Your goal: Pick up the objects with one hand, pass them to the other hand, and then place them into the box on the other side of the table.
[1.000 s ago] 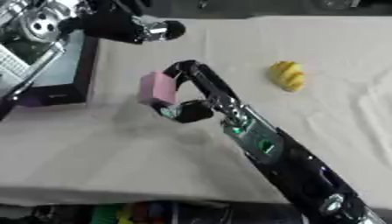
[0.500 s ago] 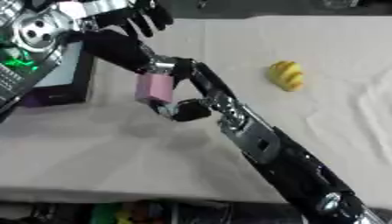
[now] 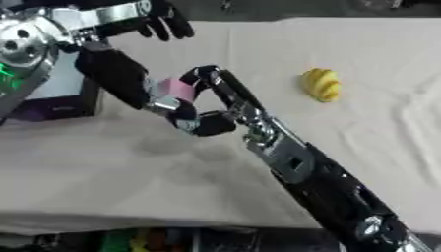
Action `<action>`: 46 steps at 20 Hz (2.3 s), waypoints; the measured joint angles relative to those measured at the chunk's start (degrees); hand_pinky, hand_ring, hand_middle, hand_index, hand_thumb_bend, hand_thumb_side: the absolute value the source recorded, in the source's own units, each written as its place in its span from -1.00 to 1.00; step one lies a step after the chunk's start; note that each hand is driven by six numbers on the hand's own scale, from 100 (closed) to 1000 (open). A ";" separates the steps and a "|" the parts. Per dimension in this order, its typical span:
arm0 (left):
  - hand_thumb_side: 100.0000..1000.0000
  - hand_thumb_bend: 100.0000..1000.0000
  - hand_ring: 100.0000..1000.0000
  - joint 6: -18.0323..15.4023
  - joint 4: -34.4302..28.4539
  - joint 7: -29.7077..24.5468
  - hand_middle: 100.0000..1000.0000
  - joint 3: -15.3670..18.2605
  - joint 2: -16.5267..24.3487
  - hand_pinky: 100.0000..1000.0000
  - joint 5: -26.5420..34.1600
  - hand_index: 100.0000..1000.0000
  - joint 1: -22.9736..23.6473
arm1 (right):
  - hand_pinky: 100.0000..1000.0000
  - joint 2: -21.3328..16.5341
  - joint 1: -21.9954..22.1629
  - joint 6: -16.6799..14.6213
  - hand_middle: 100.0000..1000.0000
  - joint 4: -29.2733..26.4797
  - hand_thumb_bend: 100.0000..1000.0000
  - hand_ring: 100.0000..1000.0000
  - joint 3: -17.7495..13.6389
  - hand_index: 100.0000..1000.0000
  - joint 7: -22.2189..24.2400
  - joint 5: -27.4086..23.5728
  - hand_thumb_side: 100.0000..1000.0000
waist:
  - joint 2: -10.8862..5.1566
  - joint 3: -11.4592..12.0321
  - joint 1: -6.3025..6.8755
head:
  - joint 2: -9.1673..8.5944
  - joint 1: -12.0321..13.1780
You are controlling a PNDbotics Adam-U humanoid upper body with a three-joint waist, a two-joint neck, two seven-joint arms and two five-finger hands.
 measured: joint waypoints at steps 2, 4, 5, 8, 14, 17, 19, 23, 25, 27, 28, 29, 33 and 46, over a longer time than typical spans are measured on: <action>-0.53 0.46 0.60 -1.02 0.00 -1.02 0.49 0.11 0.22 0.71 -1.26 0.63 0.38 | 0.50 0.00 -0.01 0.03 -0.07 -0.04 -0.60 -0.01 0.01 -0.06 -0.05 -0.21 -1.00 | 0.00 0.00 0.00 | -0.01 -0.01; -0.55 0.46 0.60 -1.93 0.00 -1.93 0.49 0.27 0.37 0.72 -2.34 0.63 0.68 | 0.50 0.00 -0.02 0.05 -0.07 -0.22 -0.60 -0.01 0.03 -0.06 -0.07 -0.45 -1.00 | 0.00 0.00 0.00 | -0.02 -0.03; -0.56 0.46 0.60 -2.29 0.00 -2.29 0.49 0.28 0.37 0.72 -2.83 0.63 0.75 | 0.50 0.00 -0.02 0.06 -0.07 -0.34 -0.60 -0.01 0.05 -0.06 -0.08 -0.56 -1.00 | 0.00 0.00 0.00 | -0.02 -0.03; -0.60 0.43 0.61 -3.19 0.03 -3.19 0.49 0.29 0.37 0.72 -4.02 0.63 0.88 | 0.49 0.00 -0.05 0.11 -0.07 -0.71 -0.60 -0.01 0.33 -0.06 -0.13 -1.05 -1.00 | 0.00 0.00 0.00 | -0.02 -0.03; -0.68 0.26 0.60 -3.70 1.19 -3.70 0.48 0.22 0.38 0.71 -6.01 0.60 1.44 | 0.49 -0.91 -0.27 0.34 -0.07 -3.28 -0.60 -0.01 0.77 -0.06 -0.08 -2.84 -1.00 | 0.01 0.00 0.00 | -0.06 -0.04; -0.73 0.16 0.60 -3.50 2.22 -3.50 0.49 -0.26 0.39 0.70 -7.07 0.58 1.74 | 0.49 -1.65 -0.27 0.82 -0.07 -4.65 -0.60 -0.01 1.16 -0.06 0.21 -3.63 -1.00 | 0.03 0.00 0.00 | -0.06 -0.05; -0.72 0.12 0.59 -3.11 2.96 -3.11 0.50 -0.58 0.39 0.68 -7.60 0.58 1.80 | 0.49 -1.91 -0.27 1.15 -0.07 -5.52 -0.61 -0.01 1.42 -0.06 0.38 -4.04 -1.00 | 0.05 -0.01 0.00 | -0.07 -0.04; -0.75 -0.04 0.55 -2.10 4.34 -2.10 0.46 -1.08 0.33 0.65 -8.30 0.54 1.98 | 0.49 -2.14 -0.33 1.58 -0.07 -6.86 -0.60 -0.01 1.77 -0.06 0.58 -4.81 -1.00 | 0.07 -0.04 0.00 | -0.07 -0.04; -0.74 -0.06 0.54 -1.58 4.80 -1.58 0.46 -1.19 0.27 0.64 -8.52 0.53 2.18 | 0.50 -2.25 -0.41 1.76 -0.07 -7.33 -0.60 -0.01 1.79 -0.06 0.72 -5.01 -1.00 | 0.07 -0.04 0.00 | -0.08 -0.04; -0.74 -0.09 0.54 -1.07 5.07 -1.07 0.45 -1.19 0.23 0.64 -8.54 0.52 2.21 | 0.50 -2.35 -0.46 1.87 -0.07 -7.43 -0.60 -0.01 1.92 -0.06 0.81 -5.18 -1.00 | 0.07 -0.04 0.00 | -0.09 -0.04; -0.73 -0.14 0.53 -0.82 5.15 -0.82 0.44 -1.19 0.15 0.63 -8.51 0.50 2.21 | 0.50 -2.43 -0.46 1.94 -0.07 -7.44 -0.60 -0.01 2.03 -0.06 0.87 -5.26 -1.00 | 0.07 -0.04 0.00 | -0.09 -0.05; -0.72 -0.14 0.53 -0.56 5.17 -0.56 0.43 -1.20 -0.02 0.63 -8.43 0.50 2.21 | 0.50 -2.52 -0.46 1.99 -0.07 -7.50 -0.60 -0.01 2.08 -0.06 0.93 -5.31 -1.00 | 0.07 -0.04 0.00 | -0.09 -0.06; -0.74 -0.24 0.52 0.45 5.07 0.45 0.41 -1.20 -0.20 0.62 -8.06 0.46 2.22 | 0.49 -2.64 -0.48 2.09 -0.08 -7.73 -0.60 -0.02 2.07 -0.06 1.00 -5.43 -1.00 | 0.08 -0.02 0.00 | -0.10 -0.15; -0.86 -0.06 0.54 0.62 5.25 0.62 0.44 -1.88 -0.21 0.63 -8.09 0.50 2.23 | 0.48 -3.05 -0.53 2.13 -0.06 -8.65 -0.71 -0.02 2.29 -0.07 0.98 -5.90 -1.00 | 0.09 -0.06 0.00 | -0.57 -0.39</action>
